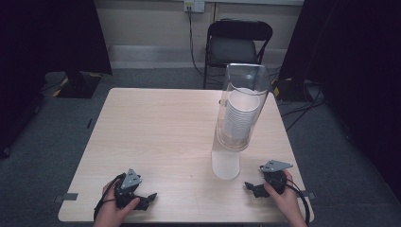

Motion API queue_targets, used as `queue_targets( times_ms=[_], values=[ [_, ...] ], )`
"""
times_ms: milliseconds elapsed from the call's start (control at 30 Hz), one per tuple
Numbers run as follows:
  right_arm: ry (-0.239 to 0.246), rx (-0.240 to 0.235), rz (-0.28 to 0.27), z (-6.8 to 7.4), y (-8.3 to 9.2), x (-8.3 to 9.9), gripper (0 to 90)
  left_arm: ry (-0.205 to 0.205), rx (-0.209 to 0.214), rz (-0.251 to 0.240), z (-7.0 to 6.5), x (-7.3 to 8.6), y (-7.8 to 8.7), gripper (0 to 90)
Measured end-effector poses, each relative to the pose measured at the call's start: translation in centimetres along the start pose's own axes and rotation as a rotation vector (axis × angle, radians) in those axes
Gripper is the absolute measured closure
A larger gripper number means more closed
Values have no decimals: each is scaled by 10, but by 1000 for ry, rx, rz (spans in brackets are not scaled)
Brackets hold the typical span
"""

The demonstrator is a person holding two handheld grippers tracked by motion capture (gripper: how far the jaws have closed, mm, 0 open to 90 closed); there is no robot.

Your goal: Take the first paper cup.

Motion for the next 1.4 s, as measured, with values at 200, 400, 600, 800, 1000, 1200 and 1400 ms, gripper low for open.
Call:
queue_targets(
  times_ms=[200,400,600,800,1000,1200,1400],
  values=[
    [-3,9,-3,1,0,0,52,-4,0,1,0,-1,-2,57],
    [-19,25,-1,1,1,1,50,-1,5,3,0,-1,-2,50],
    [-24,45,-20,5,1,-1,152,-1,7,2,0,-1,-3,45],
    [-34,32,-89,13,3,-15,139,-5,8,3,0,-2,-3,43],
    [-85,-1,-198,23,6,-38,161,-5,8,3,0,-2,-3,43],
    [-67,-17,-228,29,7,-54,159,-4,8,3,0,-2,-3,43],
    [-67,-20,-242,31,6,-64,155,-5,8,3,0,-2,-3,42]
  ],
)
Point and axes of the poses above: each handheld gripper's, and its own axes: y roughly backward along the jaws, x roughly out of its underside, z roughly to its left, the point moved 6 cm from there along -y, roughly forward along the jaws, and after that the axes turned 4 degrees about -z, right-handed, at the moved point
